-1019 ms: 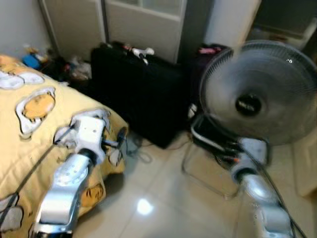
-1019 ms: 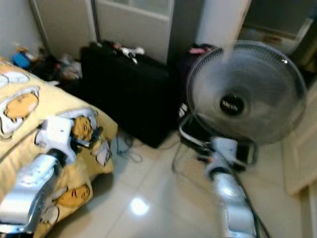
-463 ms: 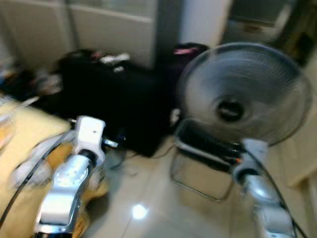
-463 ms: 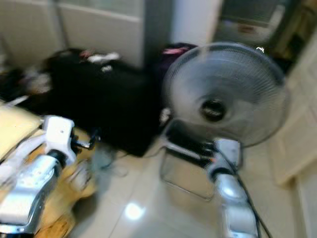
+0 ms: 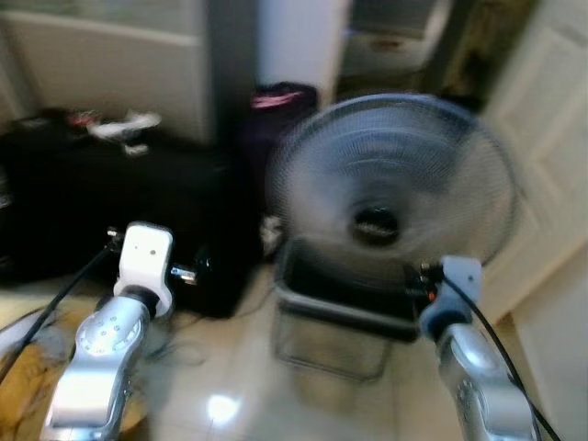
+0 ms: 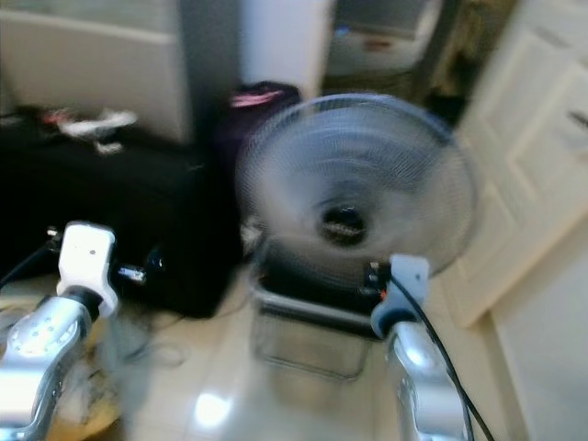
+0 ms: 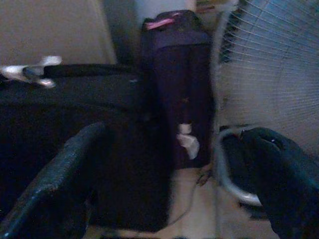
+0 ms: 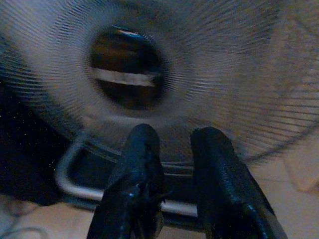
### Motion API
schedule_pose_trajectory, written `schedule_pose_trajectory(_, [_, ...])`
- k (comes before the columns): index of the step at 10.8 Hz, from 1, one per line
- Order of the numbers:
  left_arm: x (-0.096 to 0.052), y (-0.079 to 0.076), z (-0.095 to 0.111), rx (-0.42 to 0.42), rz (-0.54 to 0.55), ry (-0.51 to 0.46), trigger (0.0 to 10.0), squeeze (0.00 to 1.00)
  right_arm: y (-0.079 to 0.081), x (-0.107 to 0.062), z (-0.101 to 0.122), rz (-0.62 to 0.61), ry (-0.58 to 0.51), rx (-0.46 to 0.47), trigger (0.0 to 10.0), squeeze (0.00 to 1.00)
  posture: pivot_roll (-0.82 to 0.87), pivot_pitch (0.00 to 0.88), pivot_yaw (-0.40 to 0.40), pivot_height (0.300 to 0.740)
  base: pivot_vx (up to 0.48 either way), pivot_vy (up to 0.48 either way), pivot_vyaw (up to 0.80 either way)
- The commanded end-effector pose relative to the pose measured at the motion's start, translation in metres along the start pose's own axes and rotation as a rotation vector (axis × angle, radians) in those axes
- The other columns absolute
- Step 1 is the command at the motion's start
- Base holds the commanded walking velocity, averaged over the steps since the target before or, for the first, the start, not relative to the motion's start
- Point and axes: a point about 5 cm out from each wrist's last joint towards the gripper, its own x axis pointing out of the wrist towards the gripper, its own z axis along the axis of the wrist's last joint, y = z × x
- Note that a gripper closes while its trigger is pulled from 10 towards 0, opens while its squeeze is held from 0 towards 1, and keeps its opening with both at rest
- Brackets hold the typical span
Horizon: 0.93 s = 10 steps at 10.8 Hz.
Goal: Clean up the room
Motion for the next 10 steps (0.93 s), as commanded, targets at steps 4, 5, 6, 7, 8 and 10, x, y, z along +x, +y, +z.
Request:
schedule_pose_trajectory(4, [-0.007, 0.010, 0.001, 0.030, 0.036, -0.011, 10.0, 0.00, 0.011, -0.002, 0.003, 0.052, -0.008, -0.039, 10.0, 0.00, 0.08, 0.000, -0.050, 0.740, 0.115, 0.000, -0.20])
schedule_pose_trajectory(5, [-0.006, 0.010, 0.000, 0.033, 0.036, -0.009, 10.0, 0.00, 0.011, -0.003, 0.002, 0.047, -0.008, -0.033, 10.0, 0.00, 0.08, 0.000, -0.042, 0.740, 0.000, 0.000, -0.80])
schedule_pose_trajectory(6, [-0.003, 0.010, 0.003, 0.036, 0.037, -0.019, 10.0, 0.00, 0.010, -0.003, 0.001, 0.035, -0.006, -0.024, 10.0, 0.00, 0.07, 0.000, -0.040, 0.740, 0.000, 0.000, -0.80])
schedule_pose_trajectory(7, [-0.002, 0.011, 0.004, 0.037, 0.040, -0.026, 10.0, 0.00, 0.011, -0.004, 0.000, 0.034, -0.003, -0.021, 10.0, 0.00, 0.07, 0.000, -0.040, 0.740, 0.000, 0.000, -0.80])
schedule_pose_trajectory(8, [-0.001, 0.011, 0.005, 0.039, 0.042, -0.033, 10.0, 0.00, 0.011, -0.005, -0.001, 0.033, -0.002, -0.020, 10.0, 0.00, 0.07, 0.000, -0.041, 0.740, 0.000, 0.000, -0.80])
schedule_pose_trajectory(10, [0.005, 0.005, 0.008, 0.053, 0.024, -0.046, 10.0, 0.00, 0.008, -0.004, 0.000, 0.027, -0.007, -0.030, 10.0, 0.00, 0.06, 0.000, -0.037, 0.740, 0.000, -0.234, -0.40])
